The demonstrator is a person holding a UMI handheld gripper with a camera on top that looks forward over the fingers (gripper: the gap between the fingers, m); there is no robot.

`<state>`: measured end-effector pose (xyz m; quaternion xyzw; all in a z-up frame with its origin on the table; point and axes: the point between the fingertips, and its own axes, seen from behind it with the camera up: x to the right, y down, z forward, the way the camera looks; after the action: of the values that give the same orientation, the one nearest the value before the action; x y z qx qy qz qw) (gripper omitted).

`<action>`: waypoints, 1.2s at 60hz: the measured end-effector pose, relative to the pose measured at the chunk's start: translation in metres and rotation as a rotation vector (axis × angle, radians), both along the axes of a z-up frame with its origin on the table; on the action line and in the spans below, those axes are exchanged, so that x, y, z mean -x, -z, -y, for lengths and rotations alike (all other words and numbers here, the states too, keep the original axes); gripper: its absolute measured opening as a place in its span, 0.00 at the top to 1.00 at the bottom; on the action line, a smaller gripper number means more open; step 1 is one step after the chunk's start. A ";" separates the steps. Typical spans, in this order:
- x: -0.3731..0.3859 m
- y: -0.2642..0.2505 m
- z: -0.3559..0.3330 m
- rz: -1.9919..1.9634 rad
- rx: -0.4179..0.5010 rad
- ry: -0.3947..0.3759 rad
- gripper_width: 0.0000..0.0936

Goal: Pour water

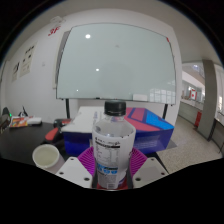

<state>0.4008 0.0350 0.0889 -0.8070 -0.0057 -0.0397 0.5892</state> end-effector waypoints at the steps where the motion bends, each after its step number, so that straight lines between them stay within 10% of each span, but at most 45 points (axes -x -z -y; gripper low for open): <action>1: -0.001 0.006 0.000 0.007 0.009 0.000 0.59; 20: -0.008 0.024 0.005 0.000 0.015 0.014 0.38; 24: -0.010 0.034 0.013 0.008 0.082 0.021 0.07; 72: 0.085 -0.109 0.335 -0.007 0.123 0.126 0.10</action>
<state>0.3155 -0.2995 0.1978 -0.8406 0.0449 -0.0733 0.5349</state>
